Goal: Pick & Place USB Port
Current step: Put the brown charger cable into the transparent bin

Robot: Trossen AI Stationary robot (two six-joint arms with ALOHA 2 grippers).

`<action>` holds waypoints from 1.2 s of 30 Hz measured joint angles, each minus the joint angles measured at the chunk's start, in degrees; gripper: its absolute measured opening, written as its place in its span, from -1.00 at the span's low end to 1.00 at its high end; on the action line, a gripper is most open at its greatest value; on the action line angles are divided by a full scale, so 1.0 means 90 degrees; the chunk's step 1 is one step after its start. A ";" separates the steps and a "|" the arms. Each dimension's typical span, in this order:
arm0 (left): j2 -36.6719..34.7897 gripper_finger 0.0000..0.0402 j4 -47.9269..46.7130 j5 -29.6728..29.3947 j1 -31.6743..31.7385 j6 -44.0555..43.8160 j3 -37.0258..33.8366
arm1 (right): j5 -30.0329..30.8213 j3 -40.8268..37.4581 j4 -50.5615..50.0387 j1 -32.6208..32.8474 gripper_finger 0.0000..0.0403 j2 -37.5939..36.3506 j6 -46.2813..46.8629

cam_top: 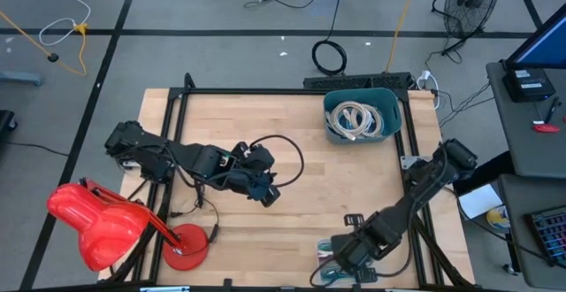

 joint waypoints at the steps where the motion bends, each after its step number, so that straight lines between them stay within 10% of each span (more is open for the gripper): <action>1: 0.0000 -0.36 -0.0007 0.0000 0.0000 -0.0019 0.0000 | 0.0064 0.0000 0.0056 0.0034 -0.98 0.0005 0.0001; 36: 0.0000 -0.36 0.0005 0.0102 -0.0063 -0.0281 -0.0002 | 0.0161 -0.1217 0.0907 0.0111 -0.99 -0.0002 0.0288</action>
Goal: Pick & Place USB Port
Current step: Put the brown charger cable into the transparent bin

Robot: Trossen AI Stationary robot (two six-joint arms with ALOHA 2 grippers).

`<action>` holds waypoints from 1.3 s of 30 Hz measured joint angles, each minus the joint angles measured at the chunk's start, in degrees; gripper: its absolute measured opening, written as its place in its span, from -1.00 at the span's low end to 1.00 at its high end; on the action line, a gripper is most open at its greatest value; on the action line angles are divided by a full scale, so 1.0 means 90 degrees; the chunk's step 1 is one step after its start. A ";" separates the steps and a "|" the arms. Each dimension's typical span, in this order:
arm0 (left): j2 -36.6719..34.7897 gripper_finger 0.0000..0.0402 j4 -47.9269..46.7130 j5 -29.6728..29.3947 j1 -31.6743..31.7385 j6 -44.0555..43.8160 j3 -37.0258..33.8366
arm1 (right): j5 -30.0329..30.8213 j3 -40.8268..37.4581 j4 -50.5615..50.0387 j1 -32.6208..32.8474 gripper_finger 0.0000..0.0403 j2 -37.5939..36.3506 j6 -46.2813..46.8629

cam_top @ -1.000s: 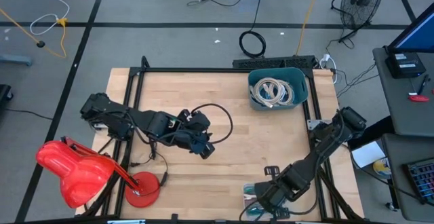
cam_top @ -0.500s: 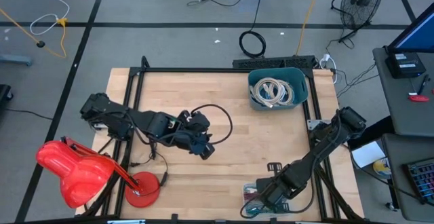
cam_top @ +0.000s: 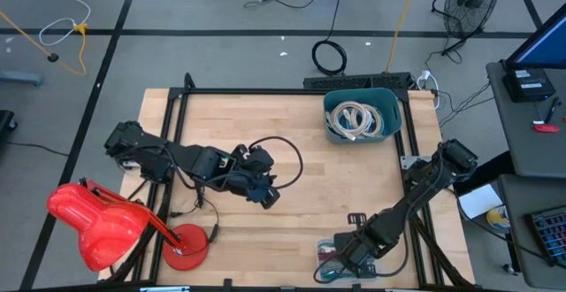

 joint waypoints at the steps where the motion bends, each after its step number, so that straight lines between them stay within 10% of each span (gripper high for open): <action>1: 0.0000 -0.36 0.0000 0.0000 0.0000 0.0000 0.0000 | 0.0002 -0.0028 0.0011 0.0000 -0.99 0.0000 0.0000; 39: 0.0000 -0.36 0.0000 -0.0002 -0.0015 -0.0066 0.0000 | -0.0493 -0.0841 0.1173 -0.0007 -0.73 -0.0037 0.0360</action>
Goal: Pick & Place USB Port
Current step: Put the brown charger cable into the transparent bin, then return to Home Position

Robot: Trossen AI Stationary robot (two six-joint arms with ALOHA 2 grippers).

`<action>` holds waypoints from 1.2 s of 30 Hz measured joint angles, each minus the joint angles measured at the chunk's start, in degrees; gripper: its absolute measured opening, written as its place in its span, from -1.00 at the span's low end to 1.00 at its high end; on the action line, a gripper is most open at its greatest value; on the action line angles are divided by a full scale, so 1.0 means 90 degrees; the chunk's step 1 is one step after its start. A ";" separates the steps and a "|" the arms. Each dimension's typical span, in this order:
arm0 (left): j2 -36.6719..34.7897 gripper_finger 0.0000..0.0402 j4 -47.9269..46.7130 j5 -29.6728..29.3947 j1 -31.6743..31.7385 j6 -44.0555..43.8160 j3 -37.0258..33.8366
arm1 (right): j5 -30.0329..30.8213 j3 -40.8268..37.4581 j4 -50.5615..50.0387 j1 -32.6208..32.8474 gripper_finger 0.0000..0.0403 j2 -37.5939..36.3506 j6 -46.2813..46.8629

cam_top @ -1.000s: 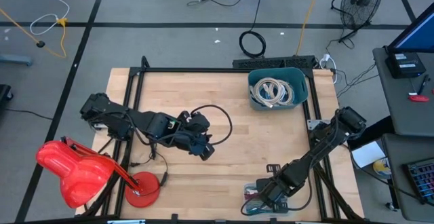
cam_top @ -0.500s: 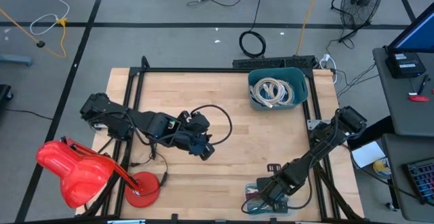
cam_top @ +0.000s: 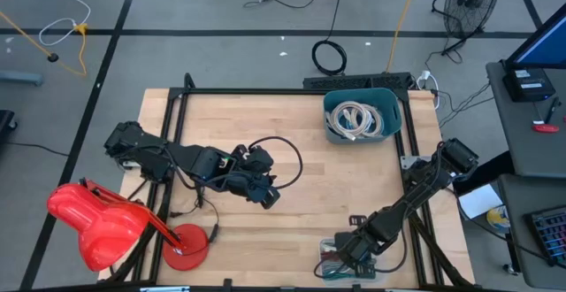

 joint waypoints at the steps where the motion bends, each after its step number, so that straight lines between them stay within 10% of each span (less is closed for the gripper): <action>1: 0.0000 -0.36 -0.0001 0.0000 0.0000 -0.0001 0.0000 | -0.0005 0.0020 -0.0007 0.0002 -0.68 -0.0009 0.0030; 15: 0.0000 -0.36 0.0004 -0.0005 0.0000 0.0006 0.0000 | 0.0027 0.0286 0.0591 -0.0203 -0.10 -0.0471 0.0170; 36: -0.0006 -0.36 0.0094 -0.0010 0.0077 0.0291 0.0000 | 0.1868 0.0296 0.1973 -0.1253 -0.19 -0.2272 -0.0776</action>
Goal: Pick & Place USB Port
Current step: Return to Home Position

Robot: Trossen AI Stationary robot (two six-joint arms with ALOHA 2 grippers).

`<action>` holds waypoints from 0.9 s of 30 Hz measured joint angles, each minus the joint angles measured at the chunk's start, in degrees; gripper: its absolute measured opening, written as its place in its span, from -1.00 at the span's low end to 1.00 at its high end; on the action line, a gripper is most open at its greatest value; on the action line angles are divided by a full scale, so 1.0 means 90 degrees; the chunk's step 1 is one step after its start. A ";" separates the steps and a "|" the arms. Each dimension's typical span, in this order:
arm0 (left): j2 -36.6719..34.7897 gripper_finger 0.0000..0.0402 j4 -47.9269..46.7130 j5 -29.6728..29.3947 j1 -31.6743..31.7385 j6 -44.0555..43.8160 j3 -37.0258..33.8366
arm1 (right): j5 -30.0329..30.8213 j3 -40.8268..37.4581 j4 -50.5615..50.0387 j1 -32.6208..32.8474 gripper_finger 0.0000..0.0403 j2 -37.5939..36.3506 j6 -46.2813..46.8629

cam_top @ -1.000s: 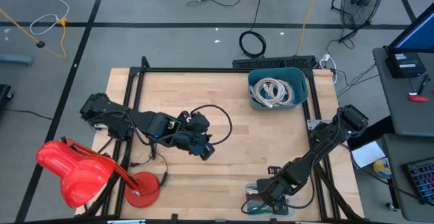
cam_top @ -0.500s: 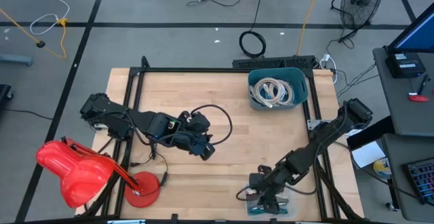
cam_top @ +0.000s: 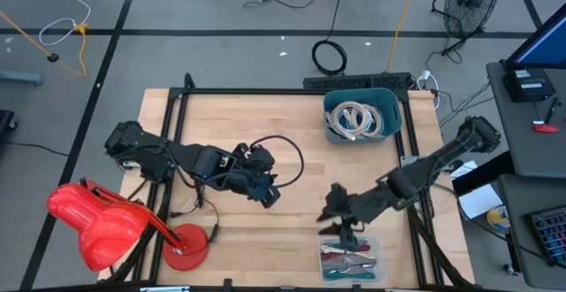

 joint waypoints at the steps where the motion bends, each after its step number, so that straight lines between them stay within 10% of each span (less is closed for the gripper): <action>1: -0.0025 -0.36 -0.0002 0.0000 0.0026 0.0000 0.0000 | 0.0203 -0.0001 -0.0005 -0.0032 -0.20 -0.0083 -0.0269; 17: -0.0653 -0.36 0.1671 0.0039 0.1289 0.1255 0.0000 | 0.1160 -0.0007 -0.0068 -0.1500 -0.55 -0.1238 -0.2265; 27: -0.0783 -0.36 0.3036 0.1297 0.2462 0.1922 -0.0002 | 0.1131 -0.0007 -0.0104 -0.2917 -0.93 -0.1838 -0.3721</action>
